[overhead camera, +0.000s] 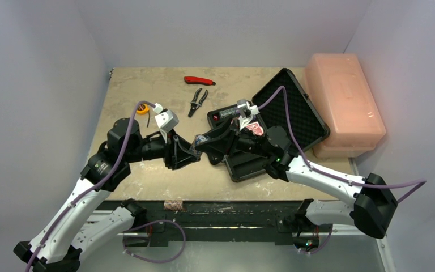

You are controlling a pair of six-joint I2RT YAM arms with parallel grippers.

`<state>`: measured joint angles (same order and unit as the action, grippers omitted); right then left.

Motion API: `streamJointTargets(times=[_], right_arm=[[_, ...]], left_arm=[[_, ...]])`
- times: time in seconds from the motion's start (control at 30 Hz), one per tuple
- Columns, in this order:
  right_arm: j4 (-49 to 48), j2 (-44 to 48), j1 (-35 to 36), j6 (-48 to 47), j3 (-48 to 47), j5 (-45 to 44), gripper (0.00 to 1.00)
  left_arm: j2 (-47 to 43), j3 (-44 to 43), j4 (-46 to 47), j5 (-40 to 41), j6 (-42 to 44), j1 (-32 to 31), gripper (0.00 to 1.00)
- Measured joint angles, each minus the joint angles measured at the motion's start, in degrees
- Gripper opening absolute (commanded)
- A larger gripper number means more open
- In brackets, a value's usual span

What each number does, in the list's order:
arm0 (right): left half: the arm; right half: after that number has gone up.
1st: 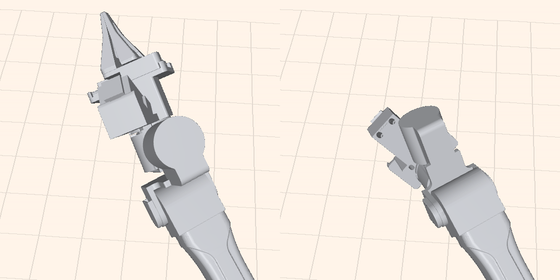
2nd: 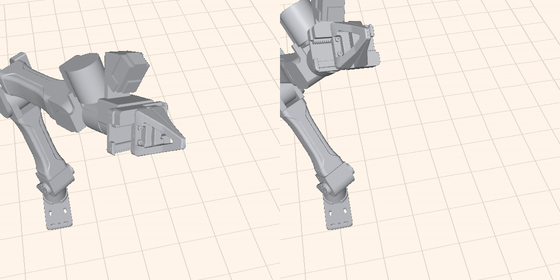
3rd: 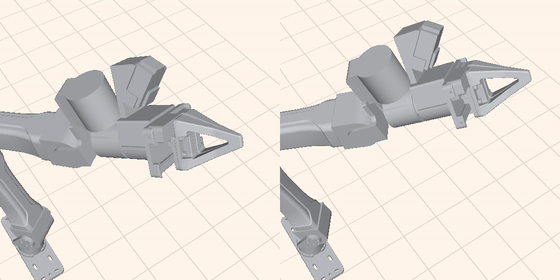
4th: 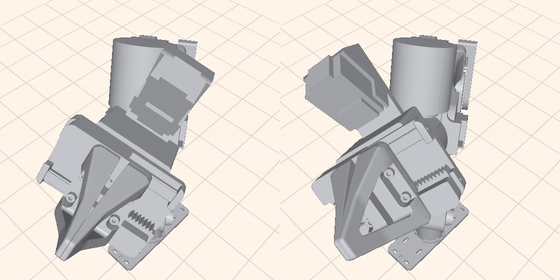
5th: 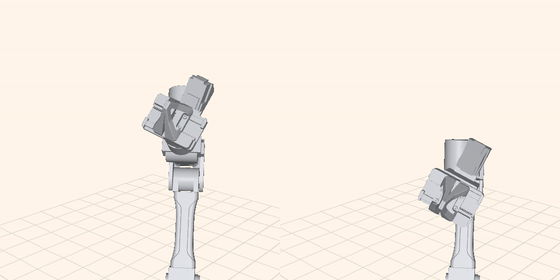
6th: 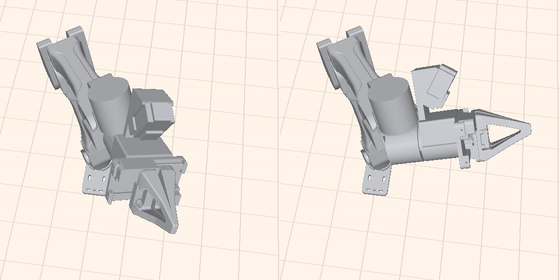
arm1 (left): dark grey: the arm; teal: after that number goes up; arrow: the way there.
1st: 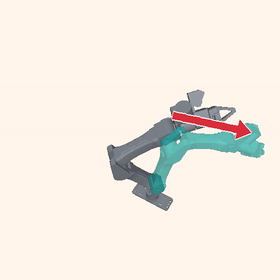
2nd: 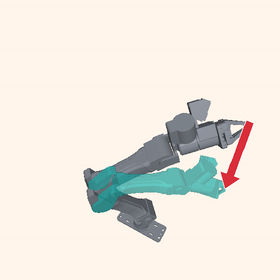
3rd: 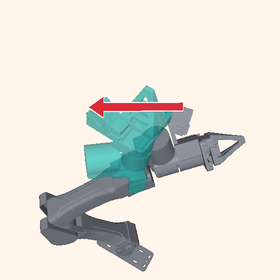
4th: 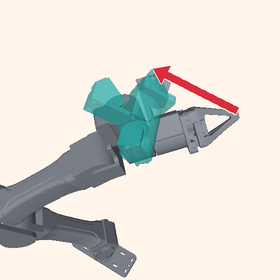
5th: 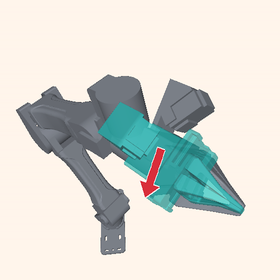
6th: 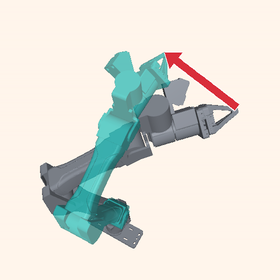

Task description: Pack up texas hold em set

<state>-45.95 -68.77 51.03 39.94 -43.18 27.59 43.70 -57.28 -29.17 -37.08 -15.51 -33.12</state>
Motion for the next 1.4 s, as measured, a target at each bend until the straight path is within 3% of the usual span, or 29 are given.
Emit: streamJointTargets(times=[0.1, 0.2, 0.23, 0.3, 0.4, 0.63, 0.83, 1.03, 1.23, 1.4], right_arm=[[-0.24, -0.61, 0.09, 0.46, -0.48, 0.09, 0.28], [-0.37, -1.03, 0.26, 0.48, -0.85, 0.11, 0.1], [-0.39, -1.09, 0.33, 0.46, -0.87, 0.07, 0.0], [-0.39, -1.09, 0.42, 0.46, -0.9, 0.02, 0.0], [-0.37, -1.09, 0.46, 0.46, -0.9, -0.07, 0.0], [0.26, -0.94, 0.74, 0.46, -0.96, -1.16, 0.0], [6.34, -0.44, 1.4, -0.31, -0.96, -3.37, 0.0], [15.23, 2.69, 1.46, -1.11, -0.96, -11.45, 0.0], [23.93, 5.57, 1.46, -0.7, -1.42, -22.16, 0.0], [37.64, 5.64, 1.49, 4.52, -4.39, -35.78, 0.0]], left_arm=[[-0.26, 0.02, -0.02, 0.11, 0.0, 0.26, 0.0], [-0.5, 0.02, -0.09, 0.22, -0.02, 0.5, 0.0], [-0.61, 0.02, -0.2, 0.33, -0.02, 0.5, 0.0], [-0.7, 0.02, -0.35, 0.44, -0.02, 0.5, 0.02], [-0.76, 0.02, -0.48, 0.68, -0.02, 0.5, 0.12], [-0.96, 0.02, -0.59, 1.27, -0.02, 0.74, 0.55], [-1.62, 0.02, 1.27, 3.43, -0.17, 1.25, 0.8], [-2.67, 0.02, 1.4, 5.2, -0.09, 1.25, 0.91], [-3.65, 0.02, 1.27, 7.78, 0.07, 1.25, 0.92], [-4.33, 0.02, 1.03, 10.69, 0.11, 1.25, 0.92]])
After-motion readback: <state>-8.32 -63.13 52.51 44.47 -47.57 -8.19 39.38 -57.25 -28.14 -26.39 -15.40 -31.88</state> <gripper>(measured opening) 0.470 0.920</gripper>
